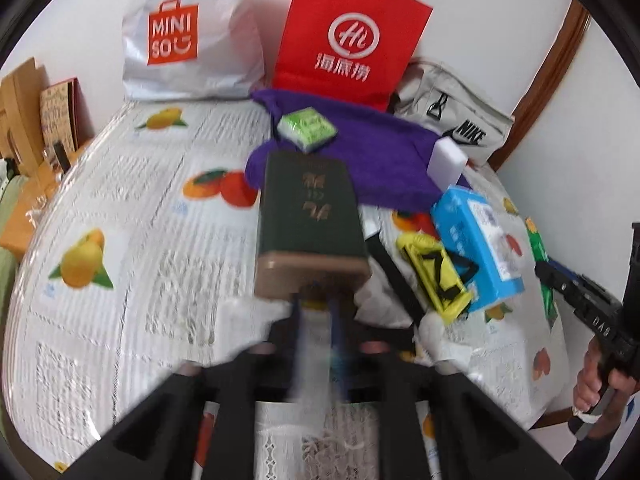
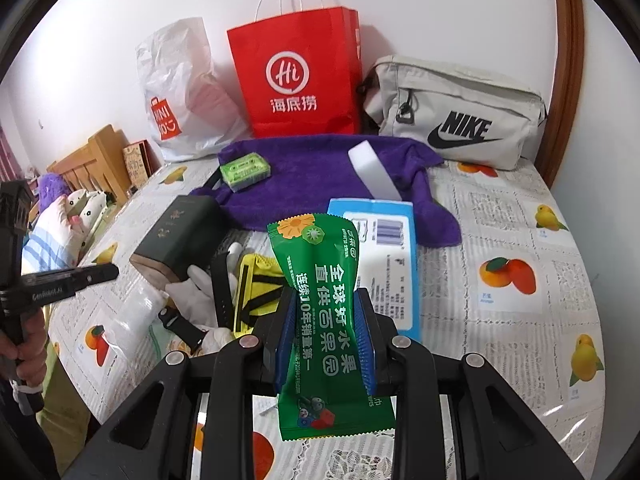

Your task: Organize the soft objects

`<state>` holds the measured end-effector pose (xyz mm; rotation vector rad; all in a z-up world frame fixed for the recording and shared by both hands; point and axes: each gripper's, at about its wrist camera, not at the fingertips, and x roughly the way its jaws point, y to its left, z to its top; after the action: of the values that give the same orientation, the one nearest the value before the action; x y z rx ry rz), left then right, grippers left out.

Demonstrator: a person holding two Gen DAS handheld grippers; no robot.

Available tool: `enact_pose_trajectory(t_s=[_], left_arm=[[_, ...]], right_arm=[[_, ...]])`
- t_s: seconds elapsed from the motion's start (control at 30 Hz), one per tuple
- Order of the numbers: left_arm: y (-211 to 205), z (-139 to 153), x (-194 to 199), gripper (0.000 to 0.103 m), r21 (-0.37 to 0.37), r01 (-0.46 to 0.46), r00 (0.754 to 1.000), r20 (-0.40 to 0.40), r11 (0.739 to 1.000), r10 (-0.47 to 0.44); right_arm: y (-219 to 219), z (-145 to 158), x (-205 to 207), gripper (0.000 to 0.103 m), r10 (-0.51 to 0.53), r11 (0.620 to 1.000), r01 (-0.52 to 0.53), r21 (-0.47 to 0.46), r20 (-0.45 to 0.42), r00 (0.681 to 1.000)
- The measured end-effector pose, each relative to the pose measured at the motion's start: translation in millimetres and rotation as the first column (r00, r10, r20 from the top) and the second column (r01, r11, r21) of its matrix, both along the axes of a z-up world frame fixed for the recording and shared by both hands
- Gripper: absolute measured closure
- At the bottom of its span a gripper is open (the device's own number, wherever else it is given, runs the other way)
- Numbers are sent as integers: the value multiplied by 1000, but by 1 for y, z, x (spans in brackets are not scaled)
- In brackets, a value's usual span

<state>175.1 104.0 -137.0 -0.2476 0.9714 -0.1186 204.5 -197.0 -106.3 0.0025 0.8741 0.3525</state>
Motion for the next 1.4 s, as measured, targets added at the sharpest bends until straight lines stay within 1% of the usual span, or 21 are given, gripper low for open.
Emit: enact_pose_trajectory(t_s=[0.03,0.1,0.13,0.17,0.37,0.4,0.43,0.47,0.53,0.6,0.63,0.7,0.77,0.8,0.83,0.87,0.93,1.03,1.13,1.27,1.4], left_arm=[[0,-3,-2,57,6,-1,1000,-2,1000,1],[-1,-12,-4,54,16,4,1000,-10,1000,-4],[-1,-17,-4,47,22,7,1000,-24,1000,-7],[-1,-21,-4,43,35,9,999,-38,999,-8],[-5,-47,-4,39,131,18,997,-83,991,-7],[-8,-52,-4,37,150,30,996,-92,988,-16],[-9,-56,-4,34,157,39,995,-96,987,-24],[-11,-60,-6,29,163,46,995,-91,986,-31],[-15,-62,-10,25,174,57,997,-70,983,-45],[-16,-63,-12,25,185,56,997,-59,981,-45],[-16,-63,-12,26,189,57,997,-58,980,-46],[-15,-62,-13,38,191,56,998,-46,980,-48],[-11,-59,-12,64,162,52,998,-42,985,-46],[-8,-58,-12,70,133,57,998,-44,990,-51],[-7,-57,-11,82,116,63,997,-48,991,-58],[-6,-57,-11,92,103,71,996,-54,992,-66],[-5,-57,-10,93,109,73,996,-65,991,-66],[0,-49,-10,96,66,69,996,-58,995,-65],[3,-40,-10,96,72,55,998,-43,996,-52],[8,-21,-10,97,56,40,999,-5,998,-39],[13,0,-8,97,76,14,999,39,997,-17]], right_arm=[[1,-2,0,75,2,1000,-2,-2,-3,1000],[3,-4,1,75,3,1000,-3,-5,-4,1000],[4,-5,1,75,4,1000,-4,-6,-7,1000],[4,-7,1,75,3,1000,-3,-7,-10,1000],[5,-9,5,75,-3,1000,2,-26,-10,1000],[5,-9,6,75,-5,1000,5,-28,-8,1000],[5,-8,8,75,-7,999,7,-31,-6,1000],[5,-8,10,75,-9,999,9,-34,-5,1000],[4,-7,13,75,-13,999,13,-42,0,1000],[3,-6,18,75,-19,999,19,-49,4,1000],[2,-6,21,75,-21,998,22,-51,7,1000],[1,-4,25,75,-23,998,24,-53,15,1000],[1,-4,29,75,-23,998,24,-54,19,1000],[1,-4,31,75,-22,998,23,-53,20,1000],[1,-4,32,75,-20,998,22,-52,22,1000],[1,-4,34,75,-19,999,20,-50,24,1000],[1,-4,37,75,-17,999,18,-48,25,1000],[1,-3,40,75,-15,999,16,-42,28,1000],[-1,-2,43,75,-15,999,16,-41,31,999],[-3,-2,51,75,-17,999,18,-36,34,999],[-6,1,63,75,-22,999,23,-31,43,999]])
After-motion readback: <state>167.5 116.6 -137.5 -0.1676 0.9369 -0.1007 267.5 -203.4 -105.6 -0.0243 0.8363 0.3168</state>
